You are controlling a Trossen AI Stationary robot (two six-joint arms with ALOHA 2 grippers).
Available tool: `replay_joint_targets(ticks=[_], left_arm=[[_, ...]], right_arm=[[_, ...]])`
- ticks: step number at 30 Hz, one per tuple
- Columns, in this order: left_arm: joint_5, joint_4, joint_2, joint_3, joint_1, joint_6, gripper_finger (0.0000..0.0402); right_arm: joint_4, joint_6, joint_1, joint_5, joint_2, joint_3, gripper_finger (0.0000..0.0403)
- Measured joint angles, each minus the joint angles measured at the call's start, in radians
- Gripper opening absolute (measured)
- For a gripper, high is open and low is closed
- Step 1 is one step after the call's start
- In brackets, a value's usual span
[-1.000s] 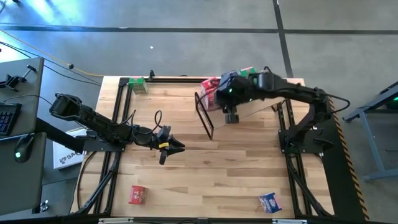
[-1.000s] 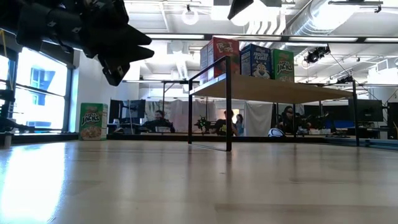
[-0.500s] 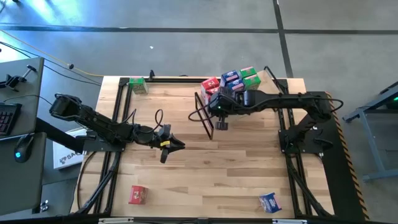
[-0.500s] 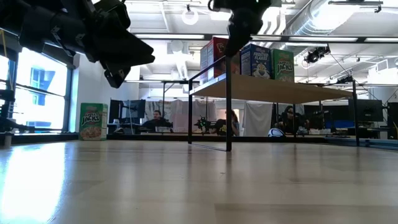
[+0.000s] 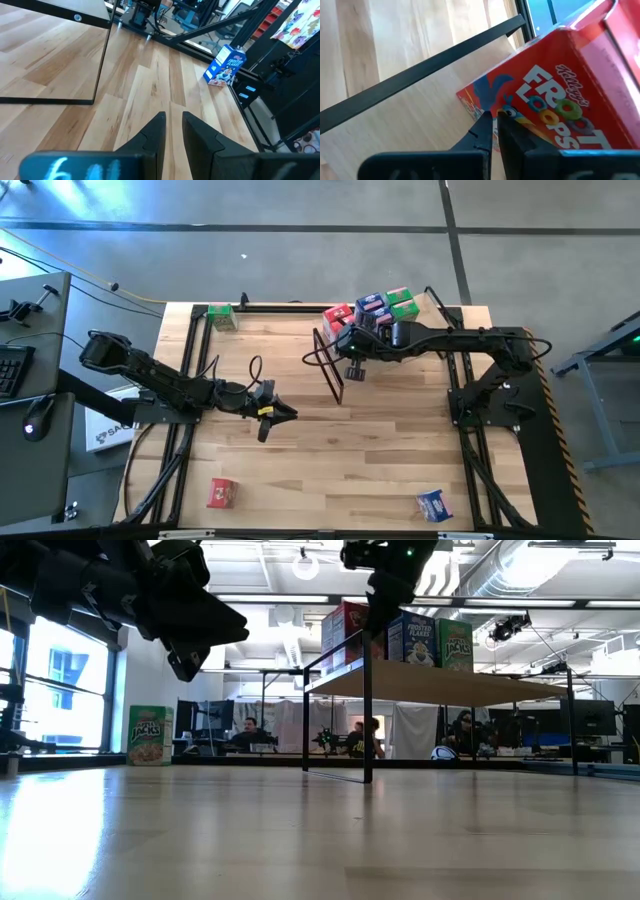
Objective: Stack cereal on shelf
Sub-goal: Put the top red cereal box on the shelf aligned with the red cereal box
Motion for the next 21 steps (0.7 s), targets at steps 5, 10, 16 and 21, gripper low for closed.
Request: replay_joint_targets(ticks=[5, 10, 16, 21], left_arm=[[0.0, -0.002, 0.0, 0.0, 0.0, 0.0, 0.0053], [0.0, -0.029, 0.0, 0.0, 0.01, -0.024, 0.0053], [-0.002, -0.042, 0.0, 0.0, 0.045, -0.036, 0.0053], [-0.001, -0.043, 0.0, 0.0, 0.059, -0.036, 0.0053]], right_arm=[[-0.002, 0.0, 0.027, 0.002, -0.037, 0.0, 0.0012], [0.062, 0.04, 0.07, -0.067, -0.103, 0.002, 0.0012], [0.228, 0.088, 0.104, -0.096, -0.067, 0.002, 0.0012], [0.28, 0.071, 0.107, 0.044, -0.003, 0.002, 0.0012]])
